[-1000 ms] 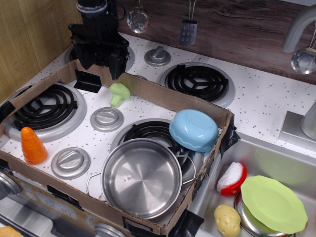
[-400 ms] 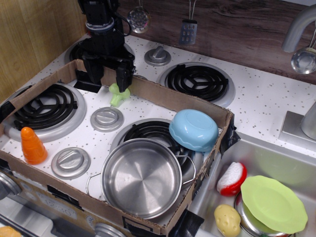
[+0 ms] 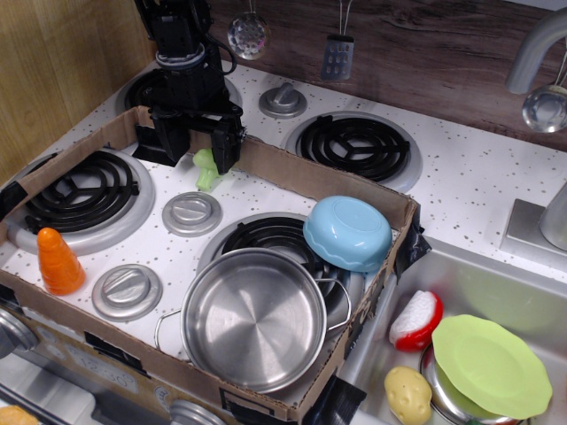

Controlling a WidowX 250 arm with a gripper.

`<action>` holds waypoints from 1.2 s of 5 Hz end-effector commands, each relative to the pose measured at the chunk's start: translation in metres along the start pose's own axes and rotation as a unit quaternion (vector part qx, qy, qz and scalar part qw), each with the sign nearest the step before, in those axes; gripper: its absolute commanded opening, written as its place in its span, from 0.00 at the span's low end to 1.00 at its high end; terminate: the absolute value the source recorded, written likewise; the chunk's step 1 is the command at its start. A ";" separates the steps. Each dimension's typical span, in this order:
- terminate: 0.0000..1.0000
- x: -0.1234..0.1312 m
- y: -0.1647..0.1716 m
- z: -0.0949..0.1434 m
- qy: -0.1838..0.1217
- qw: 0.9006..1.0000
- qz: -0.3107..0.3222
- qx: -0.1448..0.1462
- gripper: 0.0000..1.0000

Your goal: Put broccoli in pot

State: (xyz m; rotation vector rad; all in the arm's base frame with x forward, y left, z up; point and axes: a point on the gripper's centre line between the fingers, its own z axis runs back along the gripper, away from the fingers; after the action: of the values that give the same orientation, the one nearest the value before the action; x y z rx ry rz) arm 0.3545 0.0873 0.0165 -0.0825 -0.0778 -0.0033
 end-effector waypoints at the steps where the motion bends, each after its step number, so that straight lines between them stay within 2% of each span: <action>1: 0.00 0.005 -0.002 0.008 -0.024 1.000 -0.002 0.013 0.00; 3: 0.00 0.000 -0.003 0.017 -0.042 0.999 -0.003 0.030 0.00; 5: 0.00 0.001 -0.009 0.076 -0.044 0.996 0.015 0.077 0.00; 6: 0.00 -0.002 -0.010 0.095 -0.054 0.994 0.024 0.090 0.00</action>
State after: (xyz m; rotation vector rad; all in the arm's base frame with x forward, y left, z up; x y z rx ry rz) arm 0.3384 0.0856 0.0905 0.0841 -0.1238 0.0633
